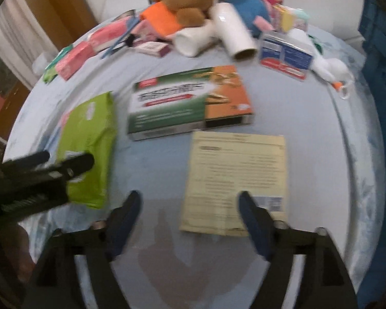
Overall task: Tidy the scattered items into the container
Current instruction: 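Grasp the green-and-pink wipes pack with the left tool, then grasp the clear plastic case with the right tool while the left holds the wipes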
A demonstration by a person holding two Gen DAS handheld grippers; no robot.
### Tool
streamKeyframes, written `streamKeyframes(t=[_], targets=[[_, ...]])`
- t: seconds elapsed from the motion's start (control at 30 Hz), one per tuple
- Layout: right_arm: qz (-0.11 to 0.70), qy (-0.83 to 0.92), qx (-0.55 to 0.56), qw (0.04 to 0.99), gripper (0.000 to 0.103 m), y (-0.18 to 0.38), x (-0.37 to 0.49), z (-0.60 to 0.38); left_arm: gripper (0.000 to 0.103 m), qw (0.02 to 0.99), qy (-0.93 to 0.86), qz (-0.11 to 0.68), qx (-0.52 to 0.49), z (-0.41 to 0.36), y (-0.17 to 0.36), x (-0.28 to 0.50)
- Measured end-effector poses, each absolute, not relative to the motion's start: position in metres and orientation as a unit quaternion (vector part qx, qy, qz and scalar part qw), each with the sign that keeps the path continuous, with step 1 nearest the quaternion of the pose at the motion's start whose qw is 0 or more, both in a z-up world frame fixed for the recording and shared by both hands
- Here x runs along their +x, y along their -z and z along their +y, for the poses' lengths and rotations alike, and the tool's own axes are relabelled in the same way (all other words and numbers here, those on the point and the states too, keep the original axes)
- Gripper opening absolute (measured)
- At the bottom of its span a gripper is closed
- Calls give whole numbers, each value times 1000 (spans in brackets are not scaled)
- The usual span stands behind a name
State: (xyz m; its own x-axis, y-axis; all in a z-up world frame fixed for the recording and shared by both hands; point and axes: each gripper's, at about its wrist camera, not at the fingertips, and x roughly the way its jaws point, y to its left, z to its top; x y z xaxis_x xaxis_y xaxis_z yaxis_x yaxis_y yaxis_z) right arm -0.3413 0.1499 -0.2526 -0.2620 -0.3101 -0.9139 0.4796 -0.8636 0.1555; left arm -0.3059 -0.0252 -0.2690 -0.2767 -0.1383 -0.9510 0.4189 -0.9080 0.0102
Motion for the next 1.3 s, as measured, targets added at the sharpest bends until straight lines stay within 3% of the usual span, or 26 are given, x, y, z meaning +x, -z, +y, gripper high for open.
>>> streamKeyframes(t=[0.13,0.2,0.27,0.33,0.43,0.5,0.6,0.63,0.67,0.73,0.8,1.03,1.23,1.3], targets=[[72,790,552,258,91,256,-346,158,97,192,795,110,565,-23,274,-305],[70,790,549,264,91,256,-348,159,78,187,804,111,553,-26,265,-302],[68,790,546,270,91,254,-351,160,67,186,810,101,547,-27,258,-303],[66,793,542,272,92,251,-355,159,65,188,811,94,546,-30,256,-303],[62,798,535,272,92,246,-362,156,72,183,810,102,547,-39,259,-302],[58,800,533,270,92,245,-366,156,89,184,803,108,556,-46,266,-306],[52,805,531,260,92,245,-373,158,99,180,797,108,566,-56,278,-312],[50,807,531,254,92,245,-376,159,97,178,800,104,564,-56,278,-314],[48,809,532,246,91,245,-380,161,86,175,803,99,561,-56,276,-316],[42,813,533,230,80,246,-388,164,73,166,812,91,552,-56,266,-323],[35,815,535,219,62,245,-398,167,50,157,821,82,544,-55,256,-331],[37,837,511,190,57,226,-438,175,46,141,823,69,545,-59,252,-363],[47,852,491,176,58,216,-490,188,42,149,820,75,548,-67,248,-384],[50,852,488,181,62,220,-502,189,41,145,822,83,545,-67,244,-394]])
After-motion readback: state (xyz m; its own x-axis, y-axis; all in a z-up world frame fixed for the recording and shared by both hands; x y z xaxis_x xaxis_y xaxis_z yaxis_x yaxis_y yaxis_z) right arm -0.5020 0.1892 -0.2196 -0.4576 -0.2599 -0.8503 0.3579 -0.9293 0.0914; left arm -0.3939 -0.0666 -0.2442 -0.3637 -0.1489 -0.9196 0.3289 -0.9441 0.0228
